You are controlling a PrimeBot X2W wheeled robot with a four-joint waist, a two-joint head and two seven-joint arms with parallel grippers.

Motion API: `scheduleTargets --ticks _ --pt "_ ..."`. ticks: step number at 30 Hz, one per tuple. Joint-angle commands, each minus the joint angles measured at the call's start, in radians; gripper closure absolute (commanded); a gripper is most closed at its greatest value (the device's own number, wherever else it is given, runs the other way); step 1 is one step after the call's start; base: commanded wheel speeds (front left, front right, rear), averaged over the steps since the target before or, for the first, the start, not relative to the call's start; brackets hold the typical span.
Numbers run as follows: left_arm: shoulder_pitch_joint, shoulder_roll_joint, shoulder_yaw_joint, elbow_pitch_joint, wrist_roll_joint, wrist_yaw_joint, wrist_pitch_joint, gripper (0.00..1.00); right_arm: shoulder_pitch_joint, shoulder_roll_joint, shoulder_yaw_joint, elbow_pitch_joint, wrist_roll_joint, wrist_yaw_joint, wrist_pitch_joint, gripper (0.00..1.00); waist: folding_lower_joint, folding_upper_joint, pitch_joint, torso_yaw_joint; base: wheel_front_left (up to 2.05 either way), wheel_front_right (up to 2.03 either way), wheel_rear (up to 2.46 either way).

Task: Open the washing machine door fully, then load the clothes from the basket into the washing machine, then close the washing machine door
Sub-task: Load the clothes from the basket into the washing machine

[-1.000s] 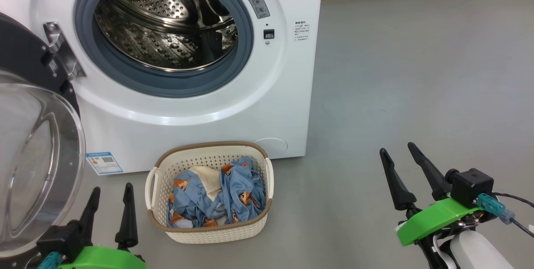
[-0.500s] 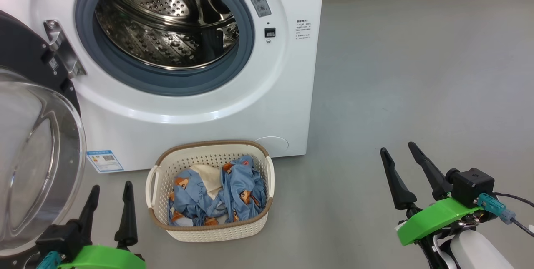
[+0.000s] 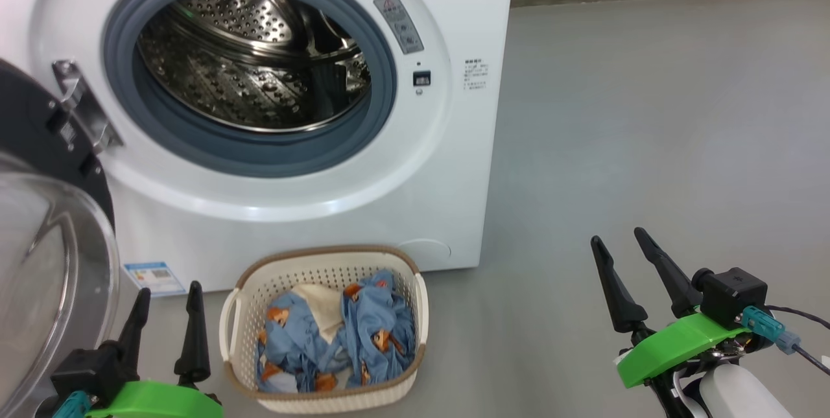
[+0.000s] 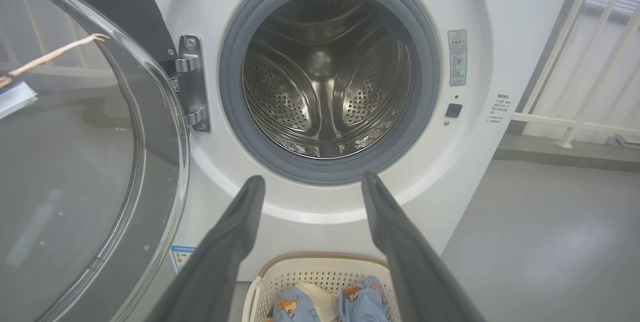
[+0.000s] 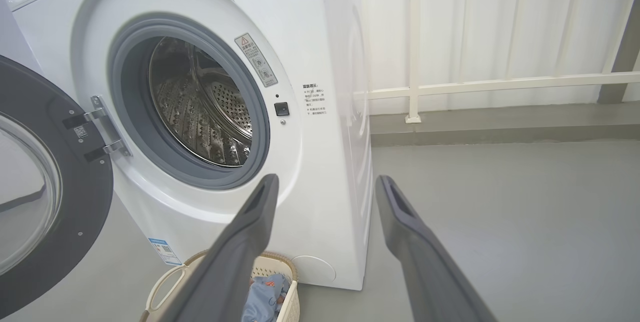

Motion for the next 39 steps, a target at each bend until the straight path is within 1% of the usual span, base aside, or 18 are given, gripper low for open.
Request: scheduleTargets --ticks 1,8,15,39 --pt "-0.017 0.016 0.039 -0.019 0.002 -0.002 -0.013 0.0 -0.016 -0.005 0.011 -0.022 -0.001 0.006 -0.009 0.0 0.0 -0.0001 0.0 0.0 2.13 -2.13 0.0" --pt "-0.019 0.015 0.041 -0.013 -0.004 -0.006 -0.013 0.0 -0.019 -0.007 0.013 -0.019 0.001 0.006 -0.009 0.0 0.0 -0.0001 -0.001 0.001 1.97 -1.97 0.0" --pt "-0.018 0.013 0.044 -0.012 -0.004 -0.007 -0.013 0.0 -0.02 -0.007 0.013 -0.017 0.003 0.006 -0.009 0.0 0.0 -0.0001 -0.001 0.004 1.1 -1.1 0.0" --pt "-0.015 0.014 0.039 -0.016 0.002 0.0 -0.013 0.0 -0.018 -0.008 0.02 -0.016 0.004 0.006 -0.009 0.0 0.0 -0.0001 0.002 0.012 0.06 -0.06 0.0"
